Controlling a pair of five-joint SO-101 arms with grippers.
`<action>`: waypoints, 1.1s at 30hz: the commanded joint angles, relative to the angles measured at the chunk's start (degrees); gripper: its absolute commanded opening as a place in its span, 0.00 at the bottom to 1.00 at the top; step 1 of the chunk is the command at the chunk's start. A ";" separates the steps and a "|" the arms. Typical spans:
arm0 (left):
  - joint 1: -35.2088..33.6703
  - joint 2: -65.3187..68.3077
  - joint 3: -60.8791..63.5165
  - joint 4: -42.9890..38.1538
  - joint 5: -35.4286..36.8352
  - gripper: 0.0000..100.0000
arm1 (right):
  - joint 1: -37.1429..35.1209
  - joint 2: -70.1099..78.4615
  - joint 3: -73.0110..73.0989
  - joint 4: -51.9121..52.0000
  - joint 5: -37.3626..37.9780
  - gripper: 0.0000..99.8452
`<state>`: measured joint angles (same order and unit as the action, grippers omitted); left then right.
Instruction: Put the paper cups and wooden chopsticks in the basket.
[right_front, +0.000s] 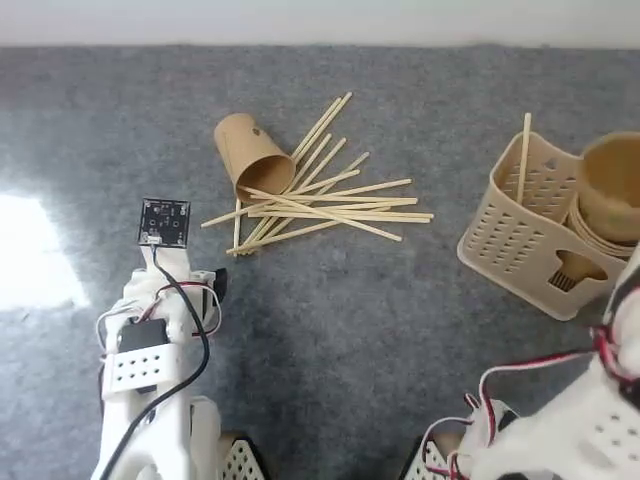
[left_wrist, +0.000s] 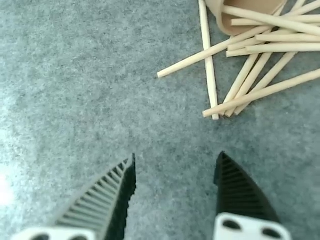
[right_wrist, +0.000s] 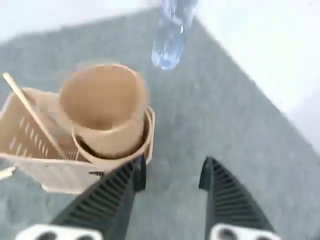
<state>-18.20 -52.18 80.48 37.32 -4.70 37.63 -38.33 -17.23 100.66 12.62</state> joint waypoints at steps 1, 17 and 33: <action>-0.44 -1.23 -0.40 -1.23 0.62 0.25 | -0.04 3.38 -0.62 2.07 0.79 0.18; -0.35 -1.41 -0.40 -1.23 0.62 0.25 | -5.23 -0.66 -0.70 1.89 2.29 0.17; 1.58 -1.58 -0.57 -1.93 0.26 0.25 | -47.52 -5.41 20.04 0.13 1.05 0.12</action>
<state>-18.37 -52.18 80.48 37.32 -4.62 -3.16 -43.25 -5.10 100.66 14.20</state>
